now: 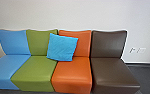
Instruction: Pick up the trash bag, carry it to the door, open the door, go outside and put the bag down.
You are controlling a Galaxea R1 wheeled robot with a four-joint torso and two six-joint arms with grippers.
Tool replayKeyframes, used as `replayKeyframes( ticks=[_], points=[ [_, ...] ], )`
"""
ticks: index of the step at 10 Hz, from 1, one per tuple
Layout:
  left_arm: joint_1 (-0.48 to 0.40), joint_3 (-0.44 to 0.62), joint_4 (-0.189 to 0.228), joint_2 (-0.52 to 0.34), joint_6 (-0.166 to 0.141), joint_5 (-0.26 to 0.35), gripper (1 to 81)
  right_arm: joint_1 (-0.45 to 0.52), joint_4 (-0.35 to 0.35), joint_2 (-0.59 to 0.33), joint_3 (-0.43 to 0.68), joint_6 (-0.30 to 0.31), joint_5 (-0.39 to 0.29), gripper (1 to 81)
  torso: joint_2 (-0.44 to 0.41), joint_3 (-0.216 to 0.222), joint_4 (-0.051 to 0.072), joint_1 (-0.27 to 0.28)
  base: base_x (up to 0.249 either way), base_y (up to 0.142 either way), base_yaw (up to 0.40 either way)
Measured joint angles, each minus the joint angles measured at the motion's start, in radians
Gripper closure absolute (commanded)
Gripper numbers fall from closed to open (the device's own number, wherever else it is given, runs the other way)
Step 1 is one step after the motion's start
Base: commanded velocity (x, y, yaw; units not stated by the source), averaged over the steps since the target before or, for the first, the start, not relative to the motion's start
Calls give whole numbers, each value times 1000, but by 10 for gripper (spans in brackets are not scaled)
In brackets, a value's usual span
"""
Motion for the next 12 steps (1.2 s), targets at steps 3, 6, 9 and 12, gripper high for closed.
replayKeyframes(
  ticks=[3,6,9,12],
  points=[
    [-1,-18,-2,31,0,12,10,99,5,-49,9,16,-26,10,-113,0,0,70,0,0,0],
    [-2,-22,-15,32,0,11,10,193,27,-36,23,22,-113,10,-217,-8,0,133,0,0,0],
    [-45,-23,-46,49,0,15,10,257,58,-37,44,24,-174,10,-313,-92,0,193,0,0,0],
    [-57,-22,-119,45,0,21,10,277,68,-78,62,24,-192,10,-396,-139,0,246,0,0,0]
  ],
)
